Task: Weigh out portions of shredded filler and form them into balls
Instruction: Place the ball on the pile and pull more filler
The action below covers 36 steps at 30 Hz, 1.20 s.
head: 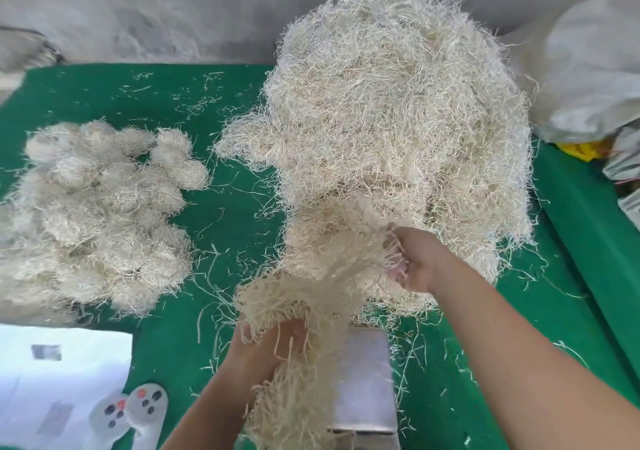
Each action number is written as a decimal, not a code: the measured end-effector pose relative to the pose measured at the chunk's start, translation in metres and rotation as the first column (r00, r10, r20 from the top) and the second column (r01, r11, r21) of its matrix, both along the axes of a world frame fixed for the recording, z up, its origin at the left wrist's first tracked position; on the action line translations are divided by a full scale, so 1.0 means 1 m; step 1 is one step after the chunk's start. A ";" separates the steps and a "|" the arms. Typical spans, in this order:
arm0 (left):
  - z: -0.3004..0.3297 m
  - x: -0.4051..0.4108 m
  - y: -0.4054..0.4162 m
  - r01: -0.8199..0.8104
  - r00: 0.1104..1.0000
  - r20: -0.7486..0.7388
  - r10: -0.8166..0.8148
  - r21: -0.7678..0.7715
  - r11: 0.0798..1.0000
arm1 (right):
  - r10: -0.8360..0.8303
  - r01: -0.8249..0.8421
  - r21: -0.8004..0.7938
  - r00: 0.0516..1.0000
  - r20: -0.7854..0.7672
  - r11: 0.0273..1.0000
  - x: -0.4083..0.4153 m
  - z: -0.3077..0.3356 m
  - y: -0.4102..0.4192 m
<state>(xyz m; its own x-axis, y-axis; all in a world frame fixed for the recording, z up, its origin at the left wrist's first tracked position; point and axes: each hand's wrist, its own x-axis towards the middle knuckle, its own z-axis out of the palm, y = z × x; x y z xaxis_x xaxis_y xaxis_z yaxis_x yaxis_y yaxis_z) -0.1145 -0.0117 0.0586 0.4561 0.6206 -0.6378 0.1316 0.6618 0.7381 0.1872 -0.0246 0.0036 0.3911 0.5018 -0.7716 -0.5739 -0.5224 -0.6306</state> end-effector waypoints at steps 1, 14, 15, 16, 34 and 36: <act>-0.007 0.008 0.006 0.019 0.998 0.065 -0.019 -0.004 1.000 | -0.065 0.065 -0.007 0.996 -0.064 0.998 0.008 0.001 -0.001; -0.030 0.038 0.005 -0.271 0.960 0.059 0.274 -0.046 0.961 | 0.669 -0.497 -0.536 0.128 0.733 0.682 0.061 0.050 0.010; -0.029 0.042 0.006 -0.252 0.963 0.074 0.258 -0.078 0.965 | 0.550 -0.409 -0.430 0.243 0.799 0.805 0.064 0.057 0.003; -0.028 0.048 0.007 -0.269 0.954 0.104 0.280 -0.111 0.957 | 0.364 -0.298 -0.267 0.347 0.864 0.916 0.059 0.062 -0.006; -0.070 -0.001 -0.024 -0.099 0.993 -0.085 0.087 -0.154 0.983 | 0.106 -0.125 0.116 0.982 0.157 0.985 -0.092 -0.006 -0.113; -0.080 0.005 -0.031 -0.112 0.989 -0.106 0.100 -0.114 0.987 | 0.280 -0.302 0.115 0.943 0.180 0.946 -0.115 -0.010 -0.116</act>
